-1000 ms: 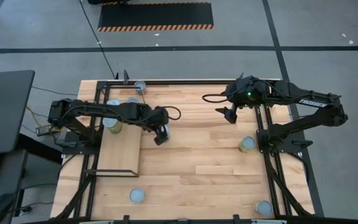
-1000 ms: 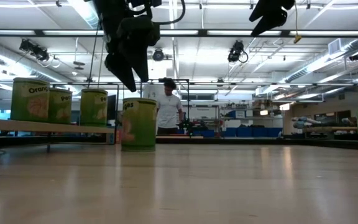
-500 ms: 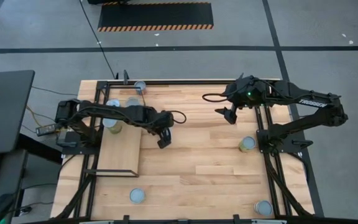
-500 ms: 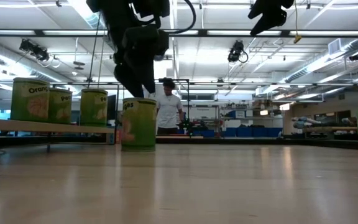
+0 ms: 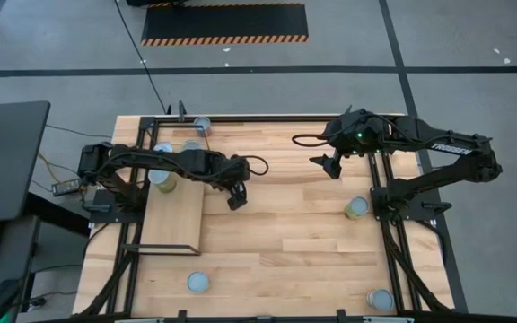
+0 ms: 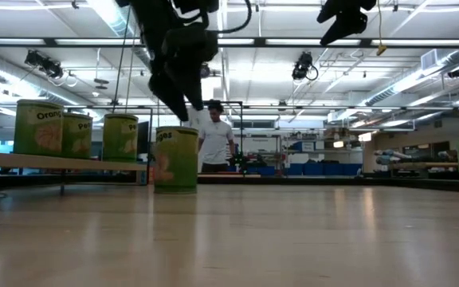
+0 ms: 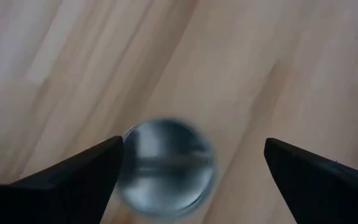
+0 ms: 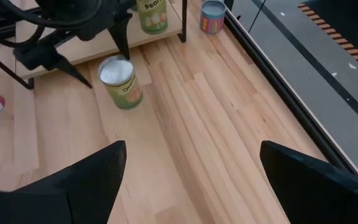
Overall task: Pick and place cans onto a shelf
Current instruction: Put the large canned oranges on the shelf aligned with the other large canned oranges
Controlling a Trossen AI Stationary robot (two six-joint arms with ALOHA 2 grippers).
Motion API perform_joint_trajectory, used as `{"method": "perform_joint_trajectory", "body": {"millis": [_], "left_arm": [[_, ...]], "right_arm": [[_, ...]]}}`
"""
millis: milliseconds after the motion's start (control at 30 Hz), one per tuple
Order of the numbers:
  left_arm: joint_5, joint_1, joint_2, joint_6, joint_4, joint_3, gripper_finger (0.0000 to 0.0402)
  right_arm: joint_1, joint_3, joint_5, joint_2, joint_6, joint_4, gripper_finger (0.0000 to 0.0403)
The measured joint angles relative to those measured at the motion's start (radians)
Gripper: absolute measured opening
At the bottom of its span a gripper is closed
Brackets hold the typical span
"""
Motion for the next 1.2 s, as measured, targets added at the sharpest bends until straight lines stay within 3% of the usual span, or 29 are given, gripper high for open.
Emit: {"method": "perform_joint_trajectory", "body": {"millis": [400,1200], "left_arm": [[0.030,0.062,0.000,-0.057,-0.009,-0.057,0.0398],[0.069,0.060,0.011,-0.137,0.067,-0.075,0.0398]], "right_arm": [[0.000,0.000,-0.008,0.012,0.000,0.000,0.0378],[0.000,0.000,-0.008,0.017,0.010,-0.001,0.0378]]}}
